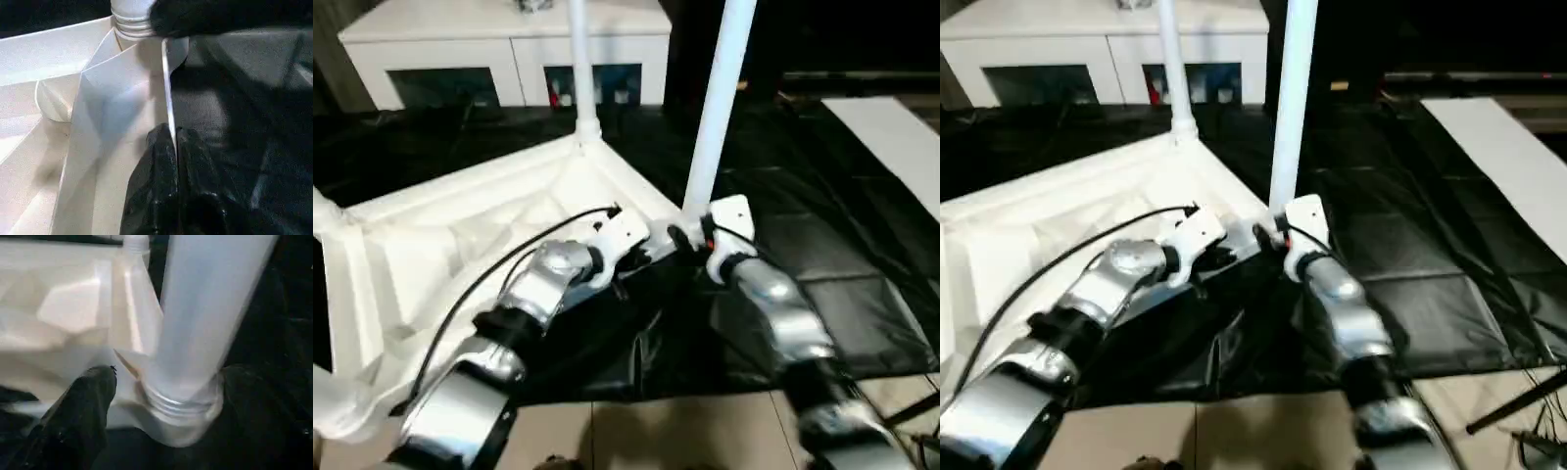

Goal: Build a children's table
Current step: Rotate leg to tighten

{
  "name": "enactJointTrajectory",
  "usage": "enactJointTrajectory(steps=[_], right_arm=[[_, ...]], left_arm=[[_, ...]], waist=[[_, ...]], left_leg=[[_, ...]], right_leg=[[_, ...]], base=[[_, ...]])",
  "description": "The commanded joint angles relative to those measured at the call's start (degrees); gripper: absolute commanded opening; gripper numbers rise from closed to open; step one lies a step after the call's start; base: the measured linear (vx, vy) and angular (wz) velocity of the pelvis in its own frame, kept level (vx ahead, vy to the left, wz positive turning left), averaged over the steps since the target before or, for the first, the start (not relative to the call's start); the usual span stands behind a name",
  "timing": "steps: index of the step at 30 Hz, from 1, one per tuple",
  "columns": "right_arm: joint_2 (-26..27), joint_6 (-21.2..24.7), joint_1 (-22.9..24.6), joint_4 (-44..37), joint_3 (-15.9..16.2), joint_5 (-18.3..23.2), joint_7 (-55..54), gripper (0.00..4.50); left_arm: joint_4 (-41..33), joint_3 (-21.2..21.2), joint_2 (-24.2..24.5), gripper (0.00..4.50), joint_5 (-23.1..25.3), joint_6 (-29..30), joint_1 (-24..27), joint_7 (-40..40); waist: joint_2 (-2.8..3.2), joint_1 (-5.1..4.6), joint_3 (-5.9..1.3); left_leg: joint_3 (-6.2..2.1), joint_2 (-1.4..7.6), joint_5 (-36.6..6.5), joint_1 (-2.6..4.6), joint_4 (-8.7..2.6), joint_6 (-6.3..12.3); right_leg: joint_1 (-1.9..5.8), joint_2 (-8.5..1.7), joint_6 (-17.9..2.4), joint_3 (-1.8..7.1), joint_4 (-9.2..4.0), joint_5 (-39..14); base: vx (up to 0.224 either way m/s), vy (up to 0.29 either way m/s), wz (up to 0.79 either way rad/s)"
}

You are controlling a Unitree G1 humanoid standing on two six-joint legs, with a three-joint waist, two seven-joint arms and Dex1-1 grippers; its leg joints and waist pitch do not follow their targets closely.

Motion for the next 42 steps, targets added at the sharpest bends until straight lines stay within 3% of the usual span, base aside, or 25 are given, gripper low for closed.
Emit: enactJointTrajectory(steps=[1,2,3,5,10,12,14,16,21,25,30,42], right_arm=[[-4.75,2.15,1.93,-5.29,0.8,0.27,6.84,4.02],[-8.37,2.73,3.44,-8.16,1.01,1.1,11.76,4.02],[-10.36,2.96,4.2,-9.73,1.08,2.08,14.88,4.02],[-11.64,3.34,4.78,-11.02,1.12,2.82,16.84,4.02],[-19.22,2.68,6.85,-14.69,3.52,6.85,30.96,4.02],[-19.77,3.35,6.83,-15.08,4.16,7.46,33.28,4.02],[-19.96,3.99,6.8,-15.3,5.02,8.05,35.46,4.02],[-19.72,3.96,6.47,-14.71,6.21,7.52,36.77,4.02],[-18.59,2.24,4.37,-10.67,8.2,5.33,37.0,4.02],[-18.04,1.96,2.85,-8.31,8.1,5.04,37.47,4.02],[-18.04,2.11,2.34,-7.64,8.06,5.38,37.88,3.59],[-18.48,1.55,2.75,-6.15,8.23,5.52,39.91,2.72]], left_arm=[[-3.33,-1.56,2.96,0.0,0.58,-0.63,1.32,-5.09],[-5.28,-2.13,4.72,0.0,0.09,-0.6,2.38,-8.36],[-6.45,-2.58,5.8,0.0,-0.34,-0.86,3.0,-10.57],[-7.24,-2.9,6.5,0.0,-0.69,-0.97,3.4,-11.97],[-15.68,-5.29,11.33,0.0,-5.35,1.24,6.82,-25.51],[-16.46,-5.28,11.46,0.0,-5.51,1.94,6.94,-26.17],[-16.92,-5.28,11.56,0.0,-5.55,2.4,6.98,-26.42],[-16.91,-5.18,11.46,0.0,-5.54,2.57,6.83,-26.25],[-17.45,-4.85,11.58,0.0,-5.37,3.26,6.8,-25.69],[-17.44,-4.5,11.71,0.0,-5.11,3.53,6.75,-25.53],[-17.35,-4.51,11.87,0.0,-5.02,3.74,6.7,-25.46],[-17.06,-5.29,12.32,0.0,-4.58,4.1,6.63,-26.57]], waist=[[-0.67,0.25,-4.2],[-0.35,0.55,-4.18],[-0.5,0.49,-4.19],[-0.33,0.45,-4.29],[-0.37,0.5,-4.07],[-0.17,0.82,-3.87],[-0.37,0.88,-3.67],[-0.45,1.05,-3.66],[-0.76,1.14,-3.67],[-0.75,1.11,-3.84],[-0.67,1.31,-4.02],[-0.64,1.28,-4.09]], left_leg=[[-1.38,2.6,-16.12,1.56,-4.05,2.7],[-1.42,2.76,-15.93,1.67,-4.04,2.85],[-1.36,2.75,-15.87,1.64,-4.01,3.07],[-1.21,2.67,-14.59,1.71,-3.88,3.84],[-1.23,3.07,-16.52,1.96,-4.04,3.54],[-1.14,3.14,-18.37,2.27,-4.12,3.02],[-1.25,2.99,-20.13,2.16,-4.3,2.07],[-1.36,3.1,-21.83,2.51,-4.4,0.72],[-1.43,2.98,-21.84,2.39,-4.45,0.02],[-1.4,2.89,-20.24,2.21,-4.3,0.49],[-1.23,2.85,-17.31,2.06,-4.07,1.73],[-1.25,2.83,-17.42,2.06,-3.96,1.82]], right_leg=[[2.23,-2.51,-12.04,1.72,-4.49,-11.3],[2.29,-2.55,-12.2,1.75,-4.37,-10.51],[2.4,-2.5,-12.42,1.76,-4.33,-9.73],[2.35,-2.43,-13.8,1.71,-4.09,-6.8],[2.29,-2.62,-15.05,1.74,-4.17,-9.08],[2.0,-2.54,-15.07,1.78,-4.37,-11.06],[2.0,-2.67,-14.14,1.74,-4.57,-14.73],[1.56,-2.76,-12.8,1.89,-4.92,-18.17],[1.46,-2.82,-12.03,1.88,-4.94,-19.23],[1.65,-2.8,-12.33,1.86,-4.75,-17.27],[1.89,-2.69,-13.3,1.83,-4.37,-13.39],[2.06,-2.71,-13.62,1.75,-4.34,-13.63]], base=[[0.0,0.0,0.0],[0.0,0.0,0.0],[0.0,0.0,0.0],[0.0,0.0,0.0],[0.0,0.0,0.0],[0.0,0.0,0.0],[0.0,0.0,0.0],[0.0,0.0,0.0],[0.0,0.0,0.0],[0.0,0.0,0.0],[0.0,0.0,0.0],[0.0,0.0,0.0]])
